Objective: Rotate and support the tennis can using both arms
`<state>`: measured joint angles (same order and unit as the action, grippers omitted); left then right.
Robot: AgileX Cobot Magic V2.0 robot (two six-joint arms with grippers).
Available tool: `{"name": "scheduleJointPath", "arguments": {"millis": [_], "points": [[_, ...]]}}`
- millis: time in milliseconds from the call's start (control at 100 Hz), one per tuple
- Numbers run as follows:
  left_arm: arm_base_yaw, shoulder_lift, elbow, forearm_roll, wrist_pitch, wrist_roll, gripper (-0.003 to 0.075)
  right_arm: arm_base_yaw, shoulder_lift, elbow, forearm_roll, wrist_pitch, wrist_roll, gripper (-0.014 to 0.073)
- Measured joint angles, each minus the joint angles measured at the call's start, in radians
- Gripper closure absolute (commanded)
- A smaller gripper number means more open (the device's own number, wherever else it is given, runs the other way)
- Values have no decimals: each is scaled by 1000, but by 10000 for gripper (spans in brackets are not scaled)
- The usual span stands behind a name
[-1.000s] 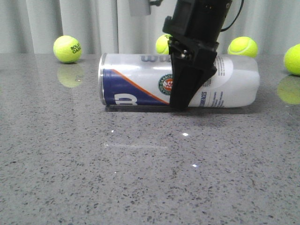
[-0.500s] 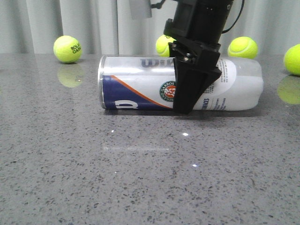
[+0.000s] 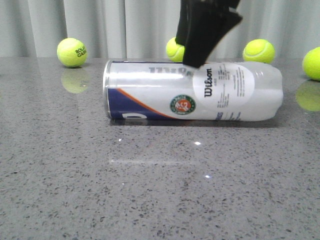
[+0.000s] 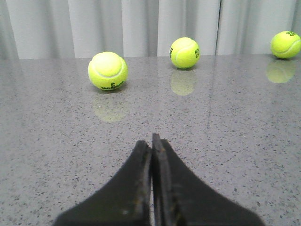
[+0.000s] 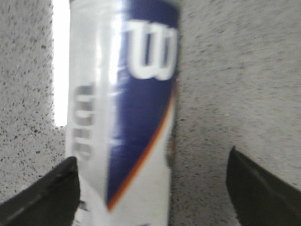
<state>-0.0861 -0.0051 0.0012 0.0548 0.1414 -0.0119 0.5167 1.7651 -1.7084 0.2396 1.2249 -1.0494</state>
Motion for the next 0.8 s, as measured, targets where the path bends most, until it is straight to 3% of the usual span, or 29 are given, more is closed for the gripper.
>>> {"name": "scheduleJointPath", "arguments": {"millis": [190,330,520,660,800], "points": [[0,0,0,0,0,0,739,0,-36,-20,0,11,97,671],[0,0,0,0,0,0,739,0,-46,-20,0,14,175,654],[0,0,0,0,0,0,739,-25,-92,-4,7,-7,545,654],[0,0,0,0,0,0,739,-69,-189,86,7,-124,772,654],[0,0,0,0,0,0,739,-84,-326,241,7,-283,862,654]]}}
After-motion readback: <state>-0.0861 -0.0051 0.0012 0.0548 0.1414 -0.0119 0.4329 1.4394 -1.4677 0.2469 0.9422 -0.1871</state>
